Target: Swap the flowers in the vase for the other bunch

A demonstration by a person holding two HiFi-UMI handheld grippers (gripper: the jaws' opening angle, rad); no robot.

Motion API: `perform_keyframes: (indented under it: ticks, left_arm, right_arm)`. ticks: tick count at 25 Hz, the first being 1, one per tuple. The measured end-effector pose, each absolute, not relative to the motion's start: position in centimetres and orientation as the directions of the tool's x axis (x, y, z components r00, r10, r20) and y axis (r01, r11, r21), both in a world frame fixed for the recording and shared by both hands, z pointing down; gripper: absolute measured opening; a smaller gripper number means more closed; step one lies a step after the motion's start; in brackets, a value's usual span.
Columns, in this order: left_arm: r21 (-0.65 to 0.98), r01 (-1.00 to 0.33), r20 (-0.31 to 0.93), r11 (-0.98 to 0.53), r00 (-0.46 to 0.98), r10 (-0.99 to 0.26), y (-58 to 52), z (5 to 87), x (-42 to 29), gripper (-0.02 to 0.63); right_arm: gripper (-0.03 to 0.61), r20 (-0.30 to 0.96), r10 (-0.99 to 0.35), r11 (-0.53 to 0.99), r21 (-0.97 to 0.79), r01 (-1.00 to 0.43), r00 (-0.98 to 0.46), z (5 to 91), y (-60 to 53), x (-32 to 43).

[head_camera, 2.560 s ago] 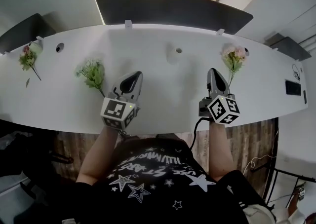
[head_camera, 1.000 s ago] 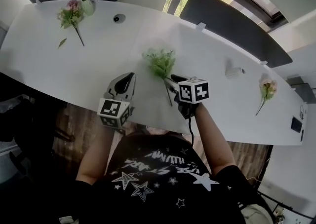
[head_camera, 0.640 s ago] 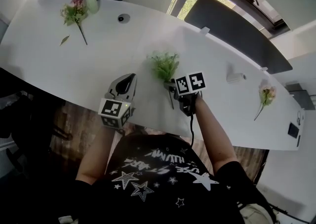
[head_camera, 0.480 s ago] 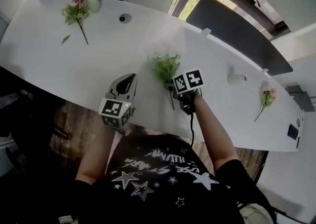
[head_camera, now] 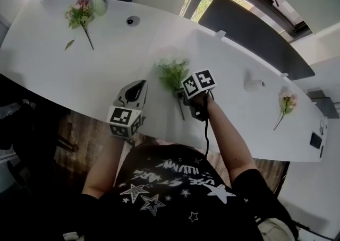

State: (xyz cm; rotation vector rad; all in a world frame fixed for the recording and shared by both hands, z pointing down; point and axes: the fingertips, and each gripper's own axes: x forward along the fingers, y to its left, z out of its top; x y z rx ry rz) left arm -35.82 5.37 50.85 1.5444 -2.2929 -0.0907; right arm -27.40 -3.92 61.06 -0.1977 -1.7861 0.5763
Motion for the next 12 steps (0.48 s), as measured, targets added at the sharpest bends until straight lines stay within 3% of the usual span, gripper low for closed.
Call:
perform_keyframes:
  ticks: [12]
  left_arm:
    - [0.249, -0.901, 0.273, 0.354, -0.285, -0.919, 2.7, 49.5, -34.3, 0.006]
  right_arm:
    - [0.051, 0.733, 0.431, 0.829, -0.552, -0.090, -0.526, 57.2, -5.2, -27.2]
